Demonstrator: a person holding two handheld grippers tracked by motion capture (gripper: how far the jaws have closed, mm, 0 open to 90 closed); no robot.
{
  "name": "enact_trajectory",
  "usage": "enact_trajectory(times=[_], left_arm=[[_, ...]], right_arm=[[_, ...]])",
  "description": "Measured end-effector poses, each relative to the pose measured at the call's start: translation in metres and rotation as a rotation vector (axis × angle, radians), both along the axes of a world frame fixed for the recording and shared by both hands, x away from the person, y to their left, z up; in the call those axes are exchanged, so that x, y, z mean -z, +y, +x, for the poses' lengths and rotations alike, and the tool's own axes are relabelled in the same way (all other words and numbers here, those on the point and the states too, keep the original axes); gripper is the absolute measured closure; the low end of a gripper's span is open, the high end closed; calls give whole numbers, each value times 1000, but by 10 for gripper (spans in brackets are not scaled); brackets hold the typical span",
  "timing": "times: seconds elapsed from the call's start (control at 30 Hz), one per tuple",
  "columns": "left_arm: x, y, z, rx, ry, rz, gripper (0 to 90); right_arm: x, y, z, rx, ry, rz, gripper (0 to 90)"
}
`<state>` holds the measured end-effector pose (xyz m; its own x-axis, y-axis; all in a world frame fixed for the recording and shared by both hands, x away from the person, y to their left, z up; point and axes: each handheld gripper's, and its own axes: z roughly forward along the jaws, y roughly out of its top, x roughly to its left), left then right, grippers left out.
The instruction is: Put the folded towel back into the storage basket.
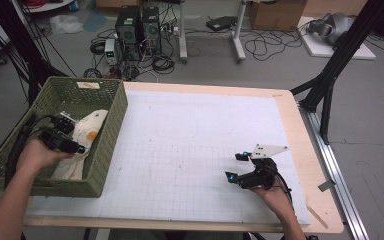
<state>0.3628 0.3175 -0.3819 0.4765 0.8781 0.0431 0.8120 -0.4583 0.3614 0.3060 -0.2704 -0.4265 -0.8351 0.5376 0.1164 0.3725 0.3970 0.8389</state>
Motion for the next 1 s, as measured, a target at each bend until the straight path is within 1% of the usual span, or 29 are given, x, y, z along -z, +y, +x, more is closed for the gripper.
enact_trajectory(times=[0.07, 0.1, 0.2, 0.23, 0.3, 0.33, 0.37, 0.4, 0.43, 0.47, 0.57, 0.63, 0.67, 0.77, 0.8, 0.87, 0.97, 1.0], left_arm=[[5, 1, 0, 1, 16, 33, 634], [8, 1, -1, 2, 30, 53, 630], [15, 4, -2, -1, 63, 79, 630], [16, 5, -2, 2, 70, 83, 630], [14, 5, -2, 1, 53, 75, 628], [12, 5, -2, -1, 41, 58, 628], [10, 6, -2, -4, 20, 38, 628], [7, 7, -2, -8, -5, 28, 632], [5, 8, -2, -11, -23, 11, 633], [3, 10, -2, -12, -40, -5, 633], [-3, 13, -2, -14, -118, -32, 635], [-6, 16, -1, -19, -167, -43, 638], [-8, 18, 0, -23, -185, -50, 644], [-13, 24, 3, -32, -258, -88, 673], [-14, 25, 6, -39, -267, -92, 684], [-17, 27, 12, -37, -281, -86, 685], [-20, 29, 20, -29, -319, -103, 688], [-21, 29, 23, -29, -332, -117, 690]], right_arm=[[0, 0, 0, 0, 1, 1, 176], [0, 0, 0, 0, 0, 0, 176], [0, 0, 0, 0, 3, 0, 176], [0, 0, 0, 1, 2, 0, 176], [0, 0, 0, 1, 3, 1, 176], [0, 0, 0, 2, 3, 1, 176], [0, 1, -1, 2, 8, 1, 176], [0, 1, -1, 2, 7, 1, 176], [0, 0, 0, 3, 0, -1, 176], [0, 1, 0, 2, 3, -2, 176], [0, 0, 0, 4, 2, 0, 176], [0, 0, -1, 7, 6, 0, 176], [-1, 0, -1, 8, 9, 2, 176], [-1, 0, -3, 13, 6, 2, 176], [-2, 0, -3, 13, 4, 1, 176], [-2, 0, -5, 18, 4, 2, 176], [-5, 0, -8, 24, -9, 6, 176], [-5, -1, -9, 27, -10, 9, 176]])
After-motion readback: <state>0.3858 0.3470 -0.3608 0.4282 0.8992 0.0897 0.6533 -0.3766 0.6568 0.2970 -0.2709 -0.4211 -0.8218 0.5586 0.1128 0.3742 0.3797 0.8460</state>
